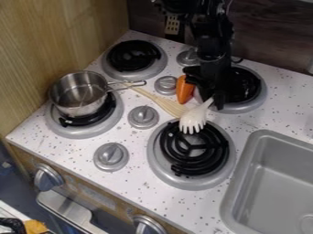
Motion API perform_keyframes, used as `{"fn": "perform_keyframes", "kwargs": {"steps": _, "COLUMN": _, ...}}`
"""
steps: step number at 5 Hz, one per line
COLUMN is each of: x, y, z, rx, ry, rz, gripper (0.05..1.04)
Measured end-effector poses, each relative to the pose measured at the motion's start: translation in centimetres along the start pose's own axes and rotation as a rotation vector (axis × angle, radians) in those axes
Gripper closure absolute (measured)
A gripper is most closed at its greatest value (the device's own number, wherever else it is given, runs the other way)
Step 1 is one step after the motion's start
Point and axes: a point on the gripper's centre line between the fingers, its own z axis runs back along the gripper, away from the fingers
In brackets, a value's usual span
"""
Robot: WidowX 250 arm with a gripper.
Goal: Put the white spatula to the right burner
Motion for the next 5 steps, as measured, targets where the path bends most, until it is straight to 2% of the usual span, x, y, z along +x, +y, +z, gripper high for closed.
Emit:
{"fn": "perform_keyframes", "kwargs": {"steps": 1, "x": -0.53, "y": 0.28, "z": -1.14, "rx": -0.007, "ry": 0.024, "rz": 0.01, "gripper": 0.852}}
{"fn": "perform_keyframes", "kwargs": {"steps": 2, "x": -0.78, "y": 0.68, "z": -1.1, "rx": 0.012, "ry": 0.042, "rz": 0.042, "gripper": 0.796}}
{"fn": "perform_keyframes", "kwargs": {"steps": 3, "x": -0.63, "y": 0.44, "z": -1.47, "rx": -0.015, "ry": 0.045, "rz": 0.044, "gripper": 0.54}}
{"fn": "perform_keyframes", "kwargs": {"steps": 4, "x": -0.87, "y": 0.72, "z": -1.45, "rx": 0.0, "ry": 0.06, "rz": 0.044, "gripper": 0.237}}
{"fn": "perform_keyframes", "kwargs": {"steps": 5, "x": -0.83, "y": 0.49, "z": -1.26, "rx": 0.019, "ry": 0.072, "rz": 0.048, "gripper": 0.075}}
